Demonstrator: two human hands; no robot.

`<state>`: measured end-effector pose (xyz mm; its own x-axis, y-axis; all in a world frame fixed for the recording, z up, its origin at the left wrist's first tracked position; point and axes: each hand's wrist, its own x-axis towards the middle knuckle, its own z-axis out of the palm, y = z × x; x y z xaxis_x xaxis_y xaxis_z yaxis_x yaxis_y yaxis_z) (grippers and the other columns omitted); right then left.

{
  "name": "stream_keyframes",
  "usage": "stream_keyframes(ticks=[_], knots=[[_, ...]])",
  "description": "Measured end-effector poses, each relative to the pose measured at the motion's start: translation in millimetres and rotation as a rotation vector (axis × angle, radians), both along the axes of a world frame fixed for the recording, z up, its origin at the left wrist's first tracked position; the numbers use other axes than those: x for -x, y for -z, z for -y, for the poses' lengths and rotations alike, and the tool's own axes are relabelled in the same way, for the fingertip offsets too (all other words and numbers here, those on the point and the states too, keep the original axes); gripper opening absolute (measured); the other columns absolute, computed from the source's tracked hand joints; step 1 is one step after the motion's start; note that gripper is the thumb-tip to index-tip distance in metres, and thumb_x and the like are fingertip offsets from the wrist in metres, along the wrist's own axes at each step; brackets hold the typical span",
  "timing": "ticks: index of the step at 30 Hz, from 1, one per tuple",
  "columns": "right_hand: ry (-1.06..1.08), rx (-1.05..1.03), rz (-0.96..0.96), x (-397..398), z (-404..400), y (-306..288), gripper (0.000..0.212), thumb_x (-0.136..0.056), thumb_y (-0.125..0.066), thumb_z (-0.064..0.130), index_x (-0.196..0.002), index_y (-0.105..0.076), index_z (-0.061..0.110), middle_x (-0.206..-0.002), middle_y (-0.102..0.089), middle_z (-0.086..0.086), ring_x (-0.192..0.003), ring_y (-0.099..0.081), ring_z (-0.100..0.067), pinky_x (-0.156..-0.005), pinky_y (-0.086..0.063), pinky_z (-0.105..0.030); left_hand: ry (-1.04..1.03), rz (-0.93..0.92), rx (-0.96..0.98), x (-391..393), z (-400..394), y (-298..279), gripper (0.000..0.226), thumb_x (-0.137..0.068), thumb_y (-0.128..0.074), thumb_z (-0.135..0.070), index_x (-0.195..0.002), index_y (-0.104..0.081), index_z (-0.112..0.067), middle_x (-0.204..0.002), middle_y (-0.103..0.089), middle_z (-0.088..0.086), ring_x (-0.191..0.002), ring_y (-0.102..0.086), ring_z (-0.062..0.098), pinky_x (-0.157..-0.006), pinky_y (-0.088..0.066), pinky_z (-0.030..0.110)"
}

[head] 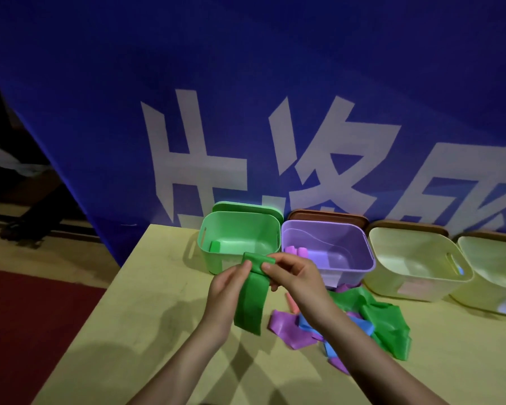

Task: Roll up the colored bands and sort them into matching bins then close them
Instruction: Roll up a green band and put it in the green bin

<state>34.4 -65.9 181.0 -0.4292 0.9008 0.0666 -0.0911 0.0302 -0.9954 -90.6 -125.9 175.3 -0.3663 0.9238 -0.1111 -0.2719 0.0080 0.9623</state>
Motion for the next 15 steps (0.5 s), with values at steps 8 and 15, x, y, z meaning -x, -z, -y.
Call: stream_keyframes(ticks=[8,15], knots=[[0.103,-0.305,0.165,2.7,-12.4,4.6,0.022,-0.081,-0.073,0.004,-0.081,-0.071,0.026,-0.065,-0.063,0.007,-0.056,-0.057,-0.002,-0.060,-0.048,-0.019,-0.034,0.137,0.093,0.1,-15.7,-4.3,0.022,-0.092,-0.055,-0.016,-0.092,-0.075,-0.005,-0.100,-0.072,0.019,-0.094,-0.068,0.029,-0.088,-0.050,0.042],[0.133,-0.694,0.398,-6.6,-10.2,6.5,0.024,-0.085,-0.065,0.029,-0.096,-0.073,0.009,-0.075,-0.061,0.004,-0.071,-0.055,-0.001,-0.068,-0.042,-0.011,-0.036,0.244,0.098,-4.7,-15.9,2.8,0.024,-0.093,-0.050,-0.011,-0.104,-0.068,0.002,-0.105,-0.070,0.021,-0.099,-0.065,0.030,-0.091,-0.047,0.038]])
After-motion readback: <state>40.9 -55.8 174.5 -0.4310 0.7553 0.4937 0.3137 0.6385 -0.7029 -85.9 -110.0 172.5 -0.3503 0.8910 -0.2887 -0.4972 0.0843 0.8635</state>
